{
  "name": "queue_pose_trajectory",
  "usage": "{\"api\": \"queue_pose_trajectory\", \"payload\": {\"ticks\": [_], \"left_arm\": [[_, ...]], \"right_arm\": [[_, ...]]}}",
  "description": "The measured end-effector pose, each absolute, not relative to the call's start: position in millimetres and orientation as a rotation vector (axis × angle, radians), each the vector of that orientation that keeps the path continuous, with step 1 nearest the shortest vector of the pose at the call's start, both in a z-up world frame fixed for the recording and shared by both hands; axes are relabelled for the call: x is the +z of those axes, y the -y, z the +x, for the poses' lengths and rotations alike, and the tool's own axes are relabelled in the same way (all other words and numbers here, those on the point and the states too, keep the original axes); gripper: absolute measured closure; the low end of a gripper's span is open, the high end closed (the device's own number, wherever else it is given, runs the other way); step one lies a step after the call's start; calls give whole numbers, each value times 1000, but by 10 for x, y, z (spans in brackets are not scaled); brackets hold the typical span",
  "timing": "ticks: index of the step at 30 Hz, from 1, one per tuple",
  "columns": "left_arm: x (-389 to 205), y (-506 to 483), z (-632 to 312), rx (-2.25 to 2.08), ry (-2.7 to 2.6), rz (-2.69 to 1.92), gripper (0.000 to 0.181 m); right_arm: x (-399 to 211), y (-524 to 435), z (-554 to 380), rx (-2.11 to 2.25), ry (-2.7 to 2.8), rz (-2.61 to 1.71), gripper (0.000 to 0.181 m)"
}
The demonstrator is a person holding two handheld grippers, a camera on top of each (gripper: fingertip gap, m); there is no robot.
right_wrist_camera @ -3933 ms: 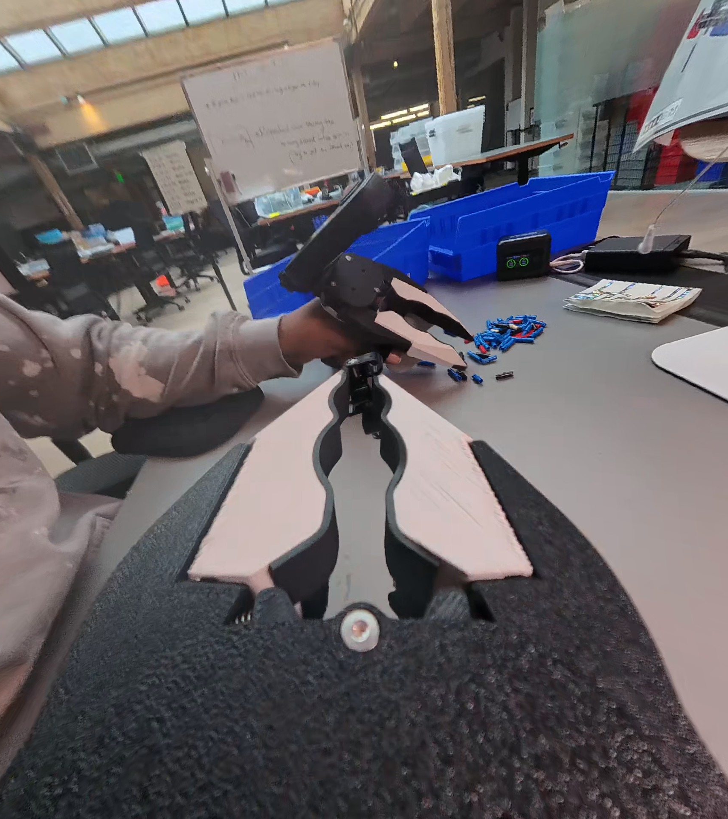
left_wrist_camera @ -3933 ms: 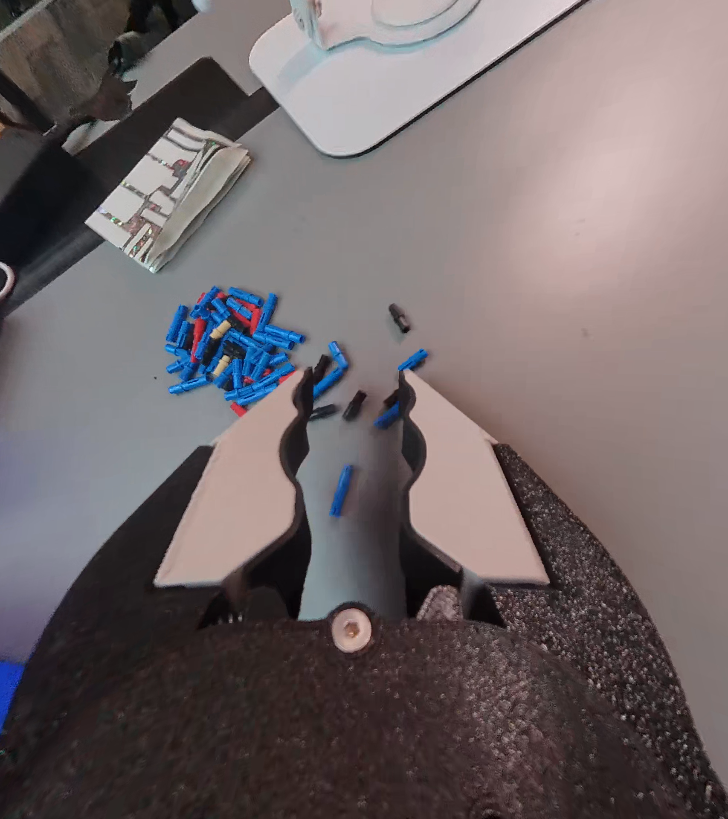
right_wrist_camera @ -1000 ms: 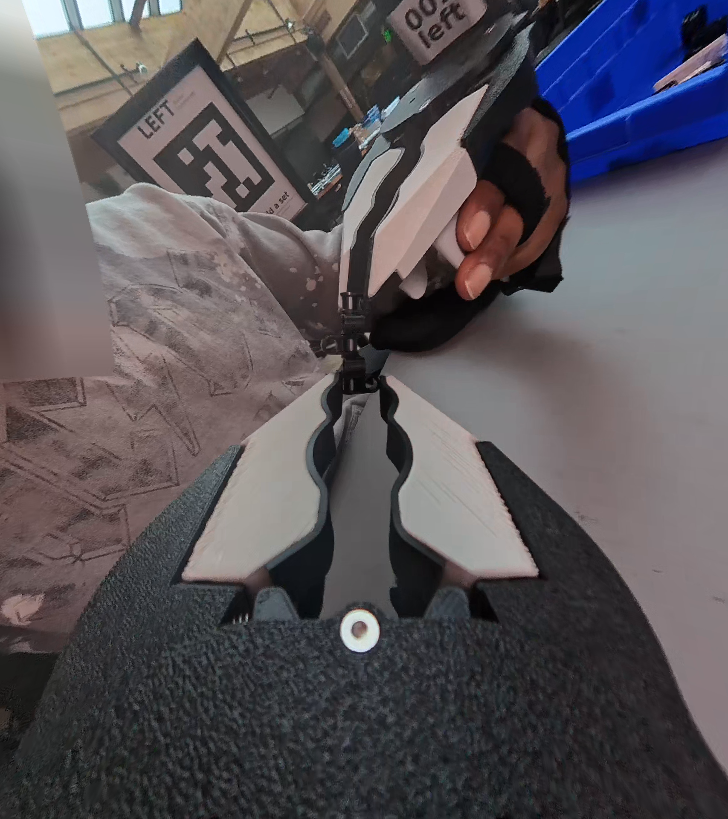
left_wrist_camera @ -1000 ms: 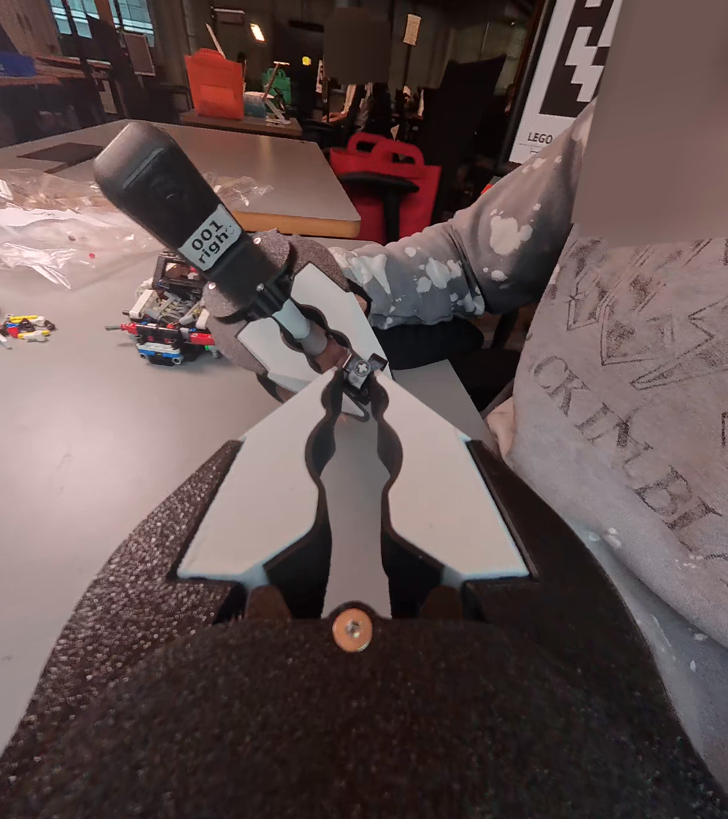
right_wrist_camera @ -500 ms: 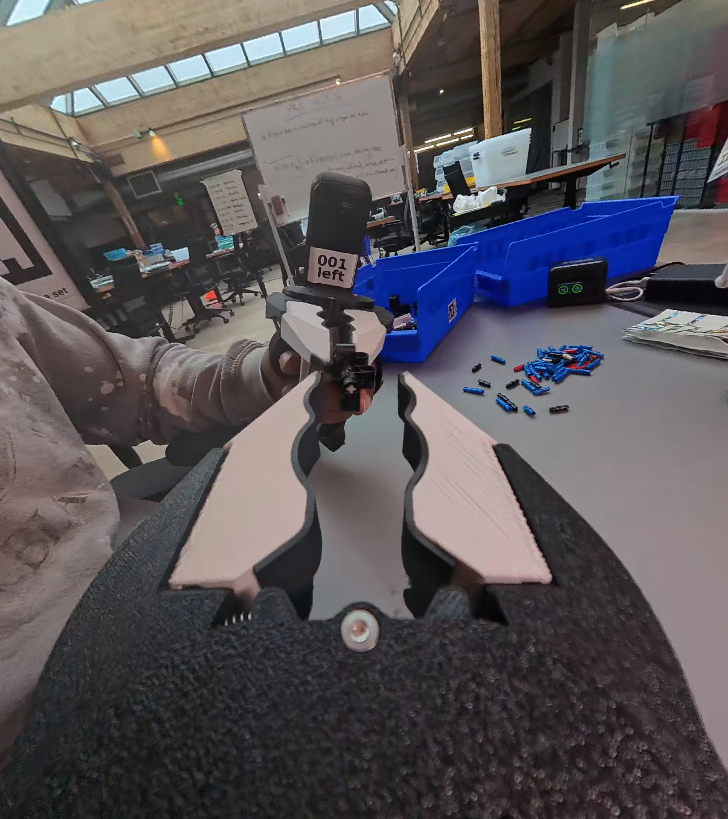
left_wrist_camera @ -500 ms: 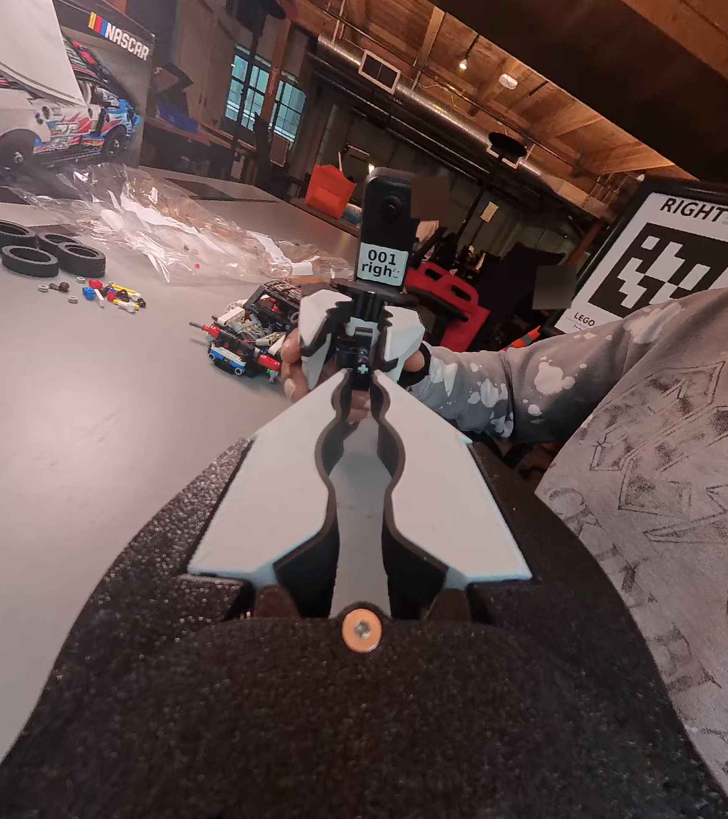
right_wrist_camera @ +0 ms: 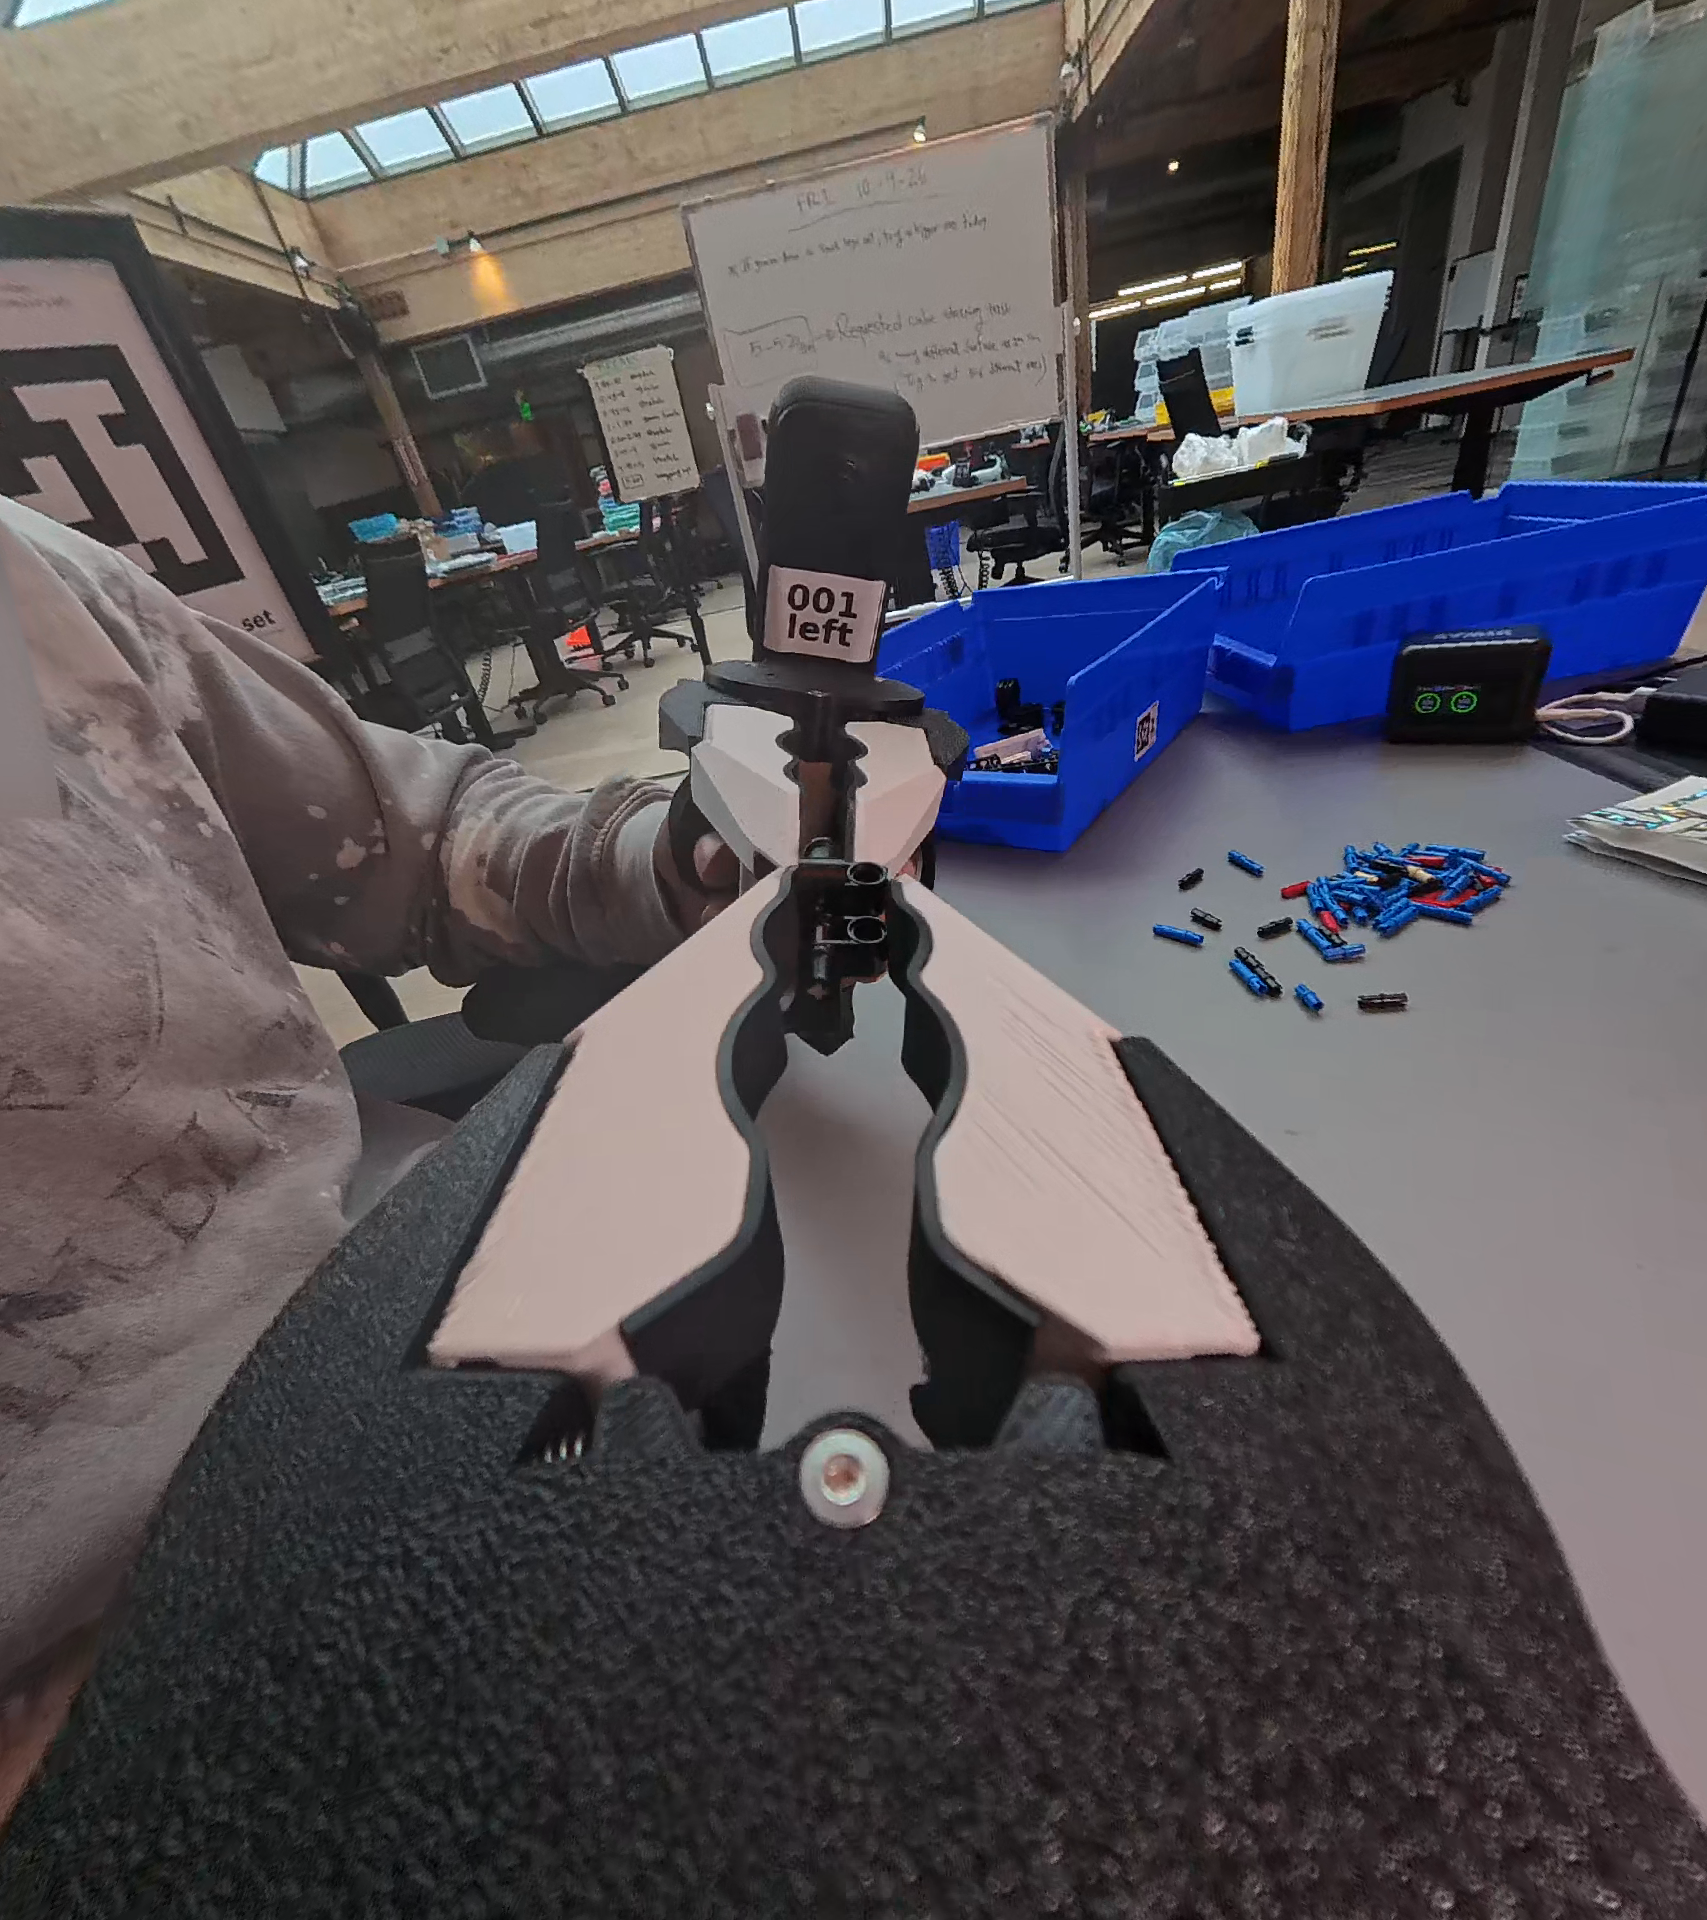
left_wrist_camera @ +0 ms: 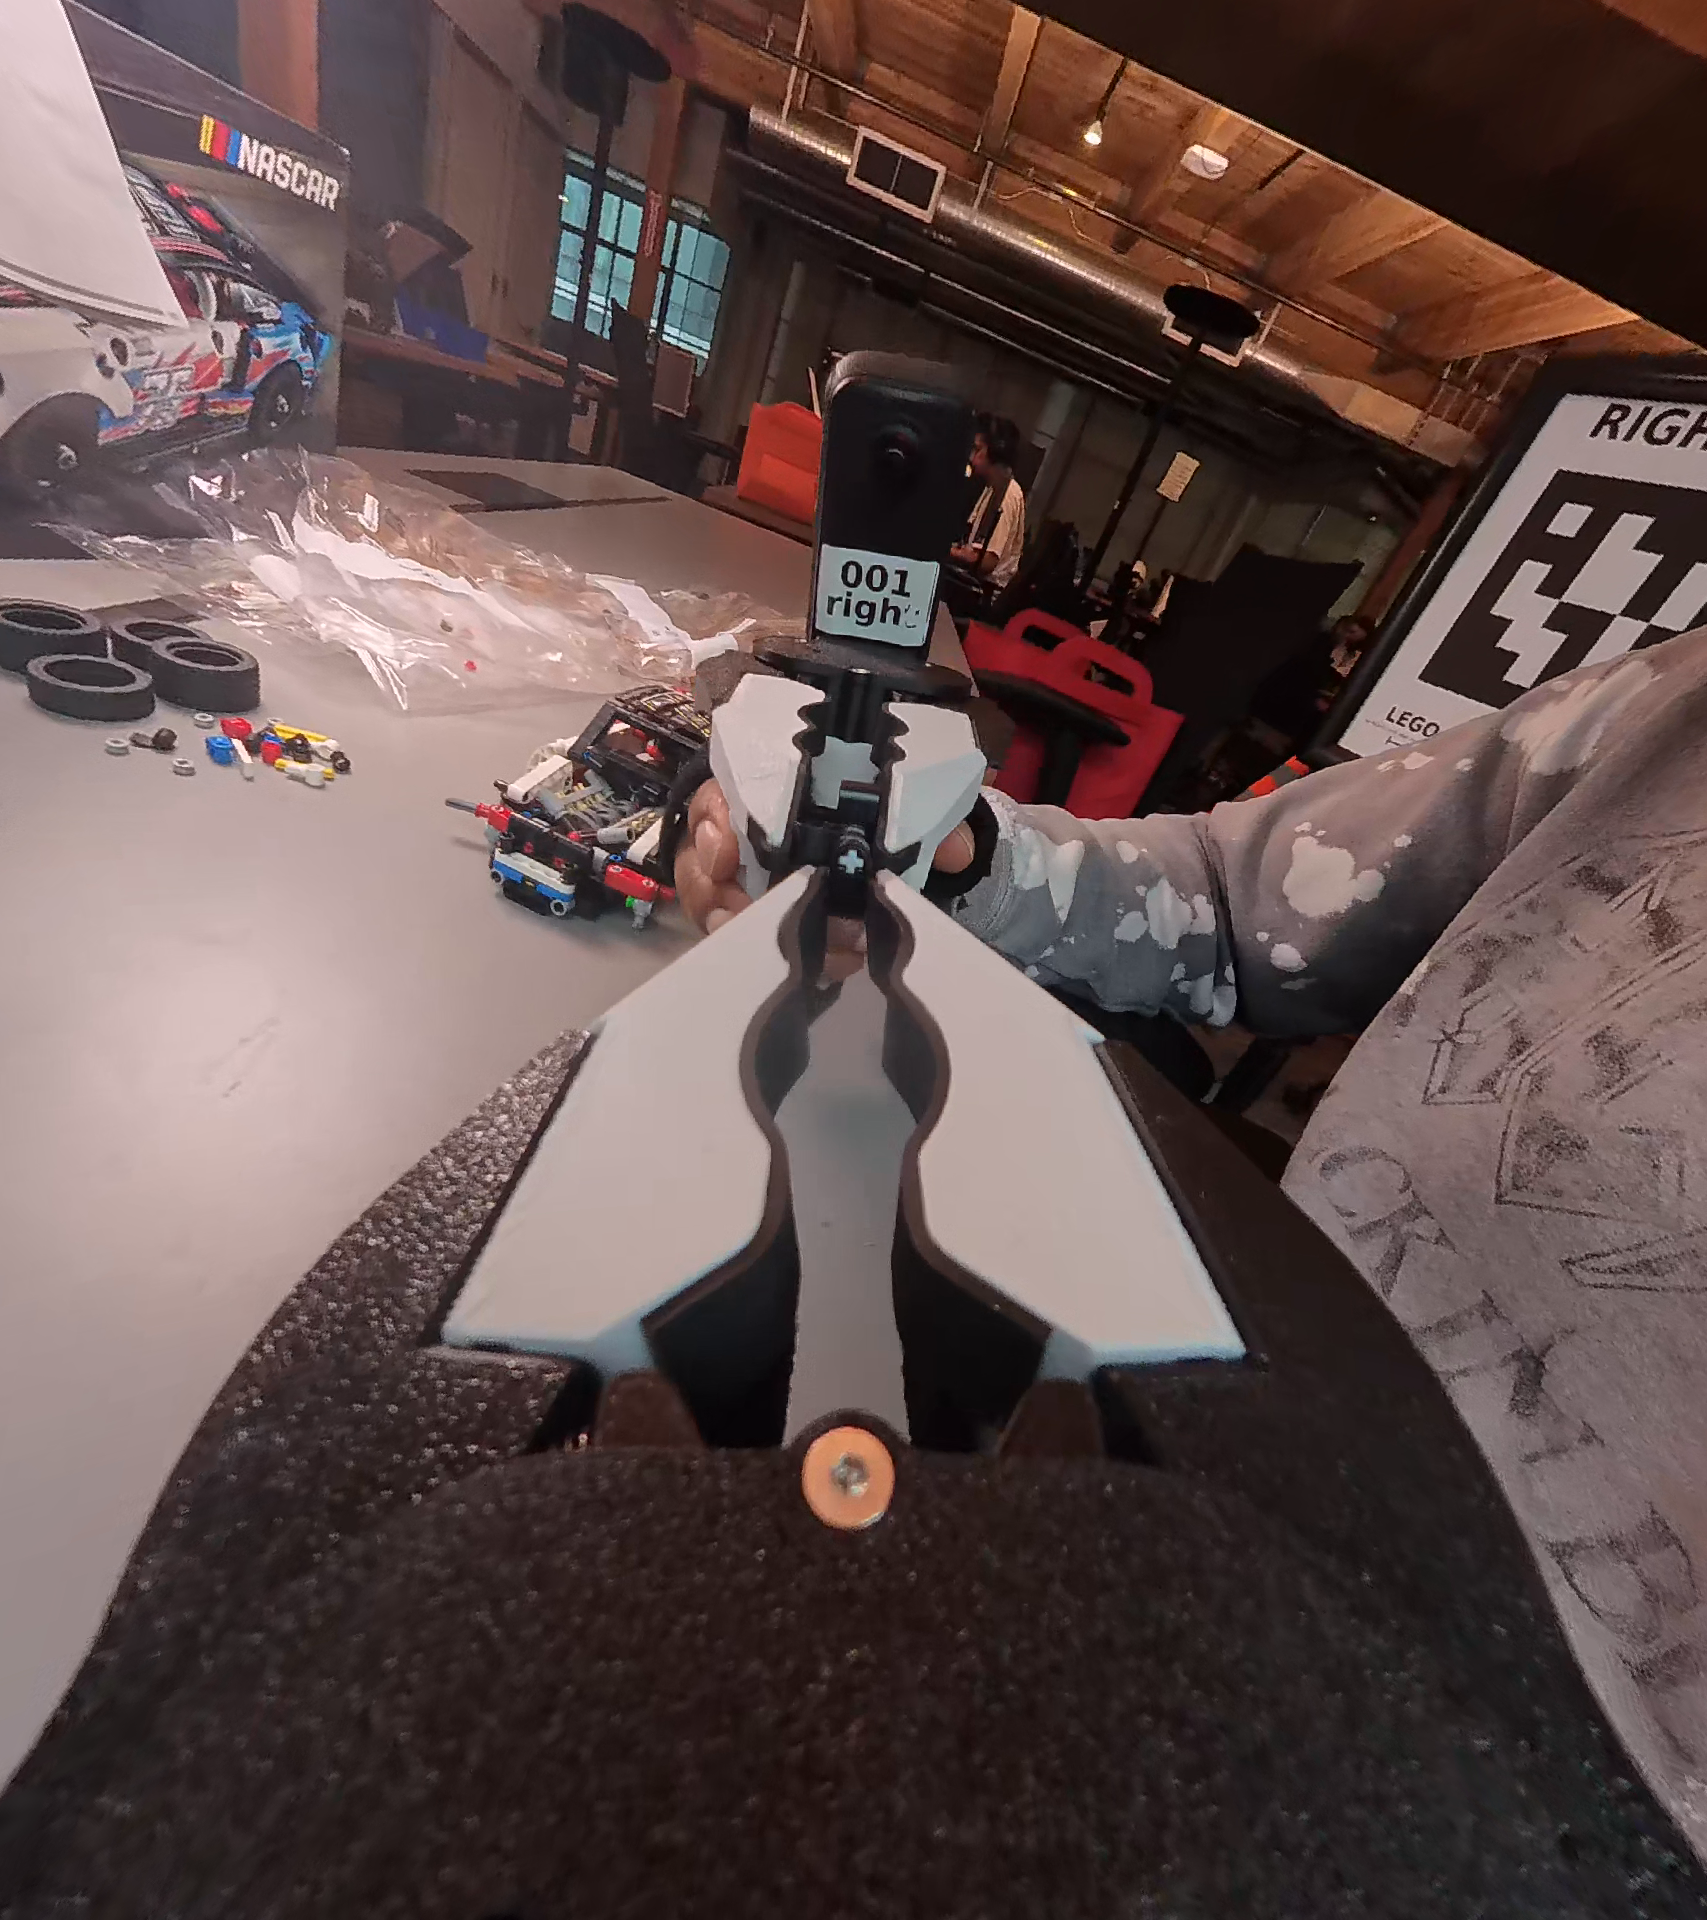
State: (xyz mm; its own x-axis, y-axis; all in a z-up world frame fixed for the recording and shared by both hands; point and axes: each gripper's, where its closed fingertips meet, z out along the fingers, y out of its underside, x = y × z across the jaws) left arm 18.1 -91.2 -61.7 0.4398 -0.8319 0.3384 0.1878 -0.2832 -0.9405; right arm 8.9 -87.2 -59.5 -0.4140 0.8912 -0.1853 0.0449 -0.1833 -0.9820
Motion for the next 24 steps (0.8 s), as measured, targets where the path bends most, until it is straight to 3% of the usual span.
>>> {"api": "queue_pose_trajectory", "payload": {"ticks": [13, 16, 24], "left_arm": [[-504, 854, 95, -1027, -528, -1480, 176], [-108, 797, -702, -997, -275, -1327, 181], [-1105, 550, -375, -487, -672, -1810, 175]], "right_arm": [[-553, 789, 99, 1680, 1344, -1122, 166], [-491, 461, 353, 1728, 1188, -1163, 167], [-557, 868, 67, 1685, 1372, -1079, 166]]}}
